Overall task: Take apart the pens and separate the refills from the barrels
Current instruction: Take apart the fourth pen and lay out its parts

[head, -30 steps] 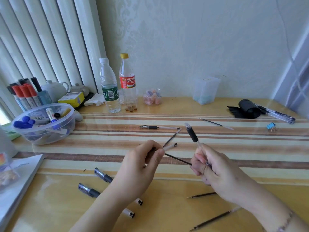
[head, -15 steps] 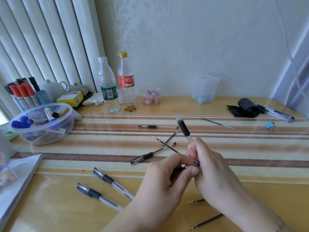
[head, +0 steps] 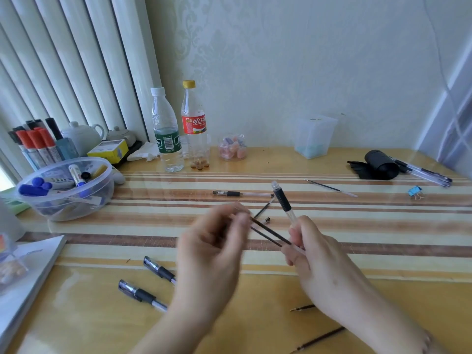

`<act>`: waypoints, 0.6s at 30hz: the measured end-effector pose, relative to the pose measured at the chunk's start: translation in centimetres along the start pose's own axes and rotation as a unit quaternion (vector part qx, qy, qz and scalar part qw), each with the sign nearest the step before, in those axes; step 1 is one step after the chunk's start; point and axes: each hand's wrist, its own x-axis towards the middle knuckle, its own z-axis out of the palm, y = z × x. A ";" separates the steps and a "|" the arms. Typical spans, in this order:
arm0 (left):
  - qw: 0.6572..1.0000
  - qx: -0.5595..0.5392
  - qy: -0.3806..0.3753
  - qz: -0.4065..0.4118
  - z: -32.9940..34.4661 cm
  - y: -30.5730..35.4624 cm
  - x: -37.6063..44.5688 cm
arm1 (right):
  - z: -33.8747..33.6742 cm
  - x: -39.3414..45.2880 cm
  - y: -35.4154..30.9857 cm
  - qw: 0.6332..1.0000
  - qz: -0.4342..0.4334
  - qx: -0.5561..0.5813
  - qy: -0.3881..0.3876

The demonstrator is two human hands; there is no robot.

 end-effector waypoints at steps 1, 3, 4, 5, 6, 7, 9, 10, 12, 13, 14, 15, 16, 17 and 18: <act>0.999 -0.018 0.051 -0.009 -0.9 -0.1 0.8 | -0.2 0.1 0.4 1.000 0.011 -0.006 -0.007; 0.989 -0.065 0.131 -0.033 -2.7 -0.4 2.2 | -0.7 0.1 1.0 0.999 0.025 -0.023 -0.018; 0.982 -0.095 0.156 -0.054 -3.3 -0.5 2.7 | -1.0 0.1 1.2 0.999 0.026 -0.031 -0.024; 0.975 -0.120 0.173 -0.077 -3.7 -0.7 3.1 | -1.1 0.1 1.3 0.998 0.024 -0.042 -0.031; 0.969 -0.137 0.184 -0.097 -3.9 -0.9 3.2 | -1.3 0.0 1.3 0.998 0.017 -0.054 -0.036; 0.964 -0.149 0.189 -0.113 -3.9 -1.0 3.3 | -1.4 0.0 1.2 0.997 0.009 -0.065 -0.041; 0.959 -0.163 0.189 -0.135 -3.9 -1.2 3.4 | -1.4 -0.1 1.0 0.995 -0.011 -0.086 -0.050; 0.957 -0.169 0.188 -0.142 -3.8 -1.3 3.4 | -1.4 -0.1 0.9 0.993 -0.020 -0.097 -0.057; 0.953 -0.184 0.187 -0.154 -3.8 -1.3 3.5 | -1.3 -0.1 0.7 0.991 -0.035 -0.106 -0.067; 0.951 -0.188 0.187 -0.157 -3.8 -1.3 3.5 | -1.3 -0.1 0.7 0.991 -0.042 -0.108 -0.069; 0.950 -0.192 0.186 -0.159 -3.8 -1.4 3.5 | -1.3 -0.1 0.7 0.990 -0.045 -0.110 -0.071; 0.950 -0.195 0.185 -0.162 -3.8 -1.4 3.5 | -1.3 -0.1 0.8 0.990 -0.046 -0.112 -0.072; 0.950 -0.195 0.183 -0.163 -3.8 -1.3 3.5 | -1.3 -0.1 0.8 0.990 -0.044 -0.113 -0.074; 0.951 -0.192 0.179 -0.162 -3.7 -1.3 3.5 | -1.2 -0.1 0.9 0.990 -0.044 -0.113 -0.075; 0.953 -0.187 0.175 -0.161 -3.7 -1.3 3.5 | -1.2 -0.2 0.9 0.990 -0.046 -0.113 -0.075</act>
